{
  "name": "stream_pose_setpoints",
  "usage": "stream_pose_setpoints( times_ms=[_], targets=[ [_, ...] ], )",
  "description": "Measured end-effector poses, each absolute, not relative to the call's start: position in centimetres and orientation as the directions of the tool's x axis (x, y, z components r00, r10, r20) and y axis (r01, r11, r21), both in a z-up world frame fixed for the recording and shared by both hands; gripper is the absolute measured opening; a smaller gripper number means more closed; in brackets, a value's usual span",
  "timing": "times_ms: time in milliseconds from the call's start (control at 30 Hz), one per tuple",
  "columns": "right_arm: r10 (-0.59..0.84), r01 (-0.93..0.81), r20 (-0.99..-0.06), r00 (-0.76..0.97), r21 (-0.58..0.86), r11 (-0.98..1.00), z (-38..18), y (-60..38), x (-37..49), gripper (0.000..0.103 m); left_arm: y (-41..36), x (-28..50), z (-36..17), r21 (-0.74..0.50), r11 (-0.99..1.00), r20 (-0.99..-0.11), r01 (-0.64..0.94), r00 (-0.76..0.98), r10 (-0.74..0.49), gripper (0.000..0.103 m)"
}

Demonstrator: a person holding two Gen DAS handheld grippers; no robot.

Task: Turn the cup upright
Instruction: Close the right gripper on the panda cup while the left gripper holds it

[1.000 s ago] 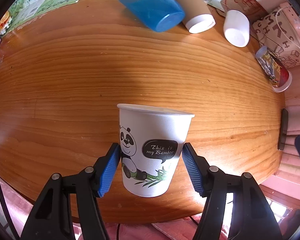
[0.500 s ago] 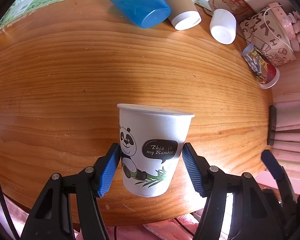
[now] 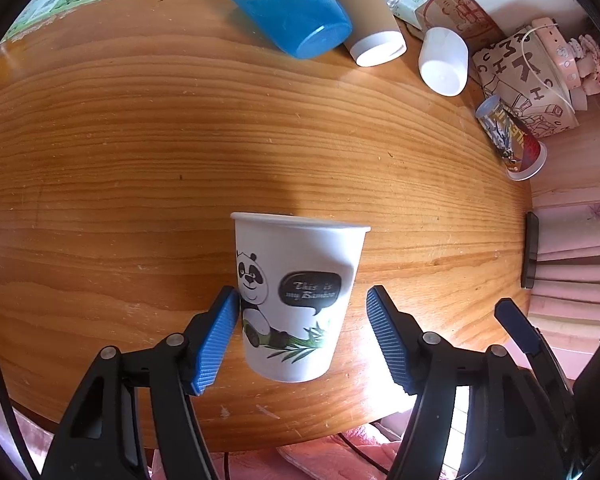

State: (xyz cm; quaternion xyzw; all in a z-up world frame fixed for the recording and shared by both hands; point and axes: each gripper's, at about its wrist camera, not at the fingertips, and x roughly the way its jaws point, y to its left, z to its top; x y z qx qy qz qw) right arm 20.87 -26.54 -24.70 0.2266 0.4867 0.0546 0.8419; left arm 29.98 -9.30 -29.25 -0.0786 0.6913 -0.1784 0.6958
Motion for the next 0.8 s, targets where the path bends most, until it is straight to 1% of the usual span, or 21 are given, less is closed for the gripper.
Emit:
stream_pose_setpoints(
  times_ms=[100, 167, 400, 633, 800],
  targets=[
    [0.305, 0.138, -0.794, 0.526, 0.433, 0.891, -24.9, -26.0, 21.1, 0.103, -8.6, 30.1, -28.9, -0.360, 0.922, -0.932, 0.146, -0.011, -0.362, 0.071],
    [0.293, 0.144, -0.800, 0.524, 0.421, 0.895, -25.1, -25.6, 21.3, 0.103, -8.1, 30.1, -28.6, -0.373, 0.916, -0.927, 0.151, -0.009, -0.376, 0.076],
    [0.275, 0.171, -0.806, 0.524, 0.416, 0.893, -26.0, -23.0, 21.9, 0.103, -5.6, 30.6, -27.5, -0.361, 0.911, -0.928, 0.199, 0.018, -0.372, 0.076],
    [0.254, 0.199, -0.814, 0.523, 0.407, 0.892, -27.1, -19.8, 22.8, 0.103, -1.9, 30.7, -27.0, -0.349, 0.916, -0.932, 0.198, 0.031, -0.362, 0.076],
    [0.199, 0.212, -0.818, 0.539, 0.361, 0.908, -27.4, -18.0, 23.5, 0.103, 0.0, 30.8, -26.5, -0.315, 0.922, -0.939, 0.225, 0.064, -0.337, 0.076]
  ],
)
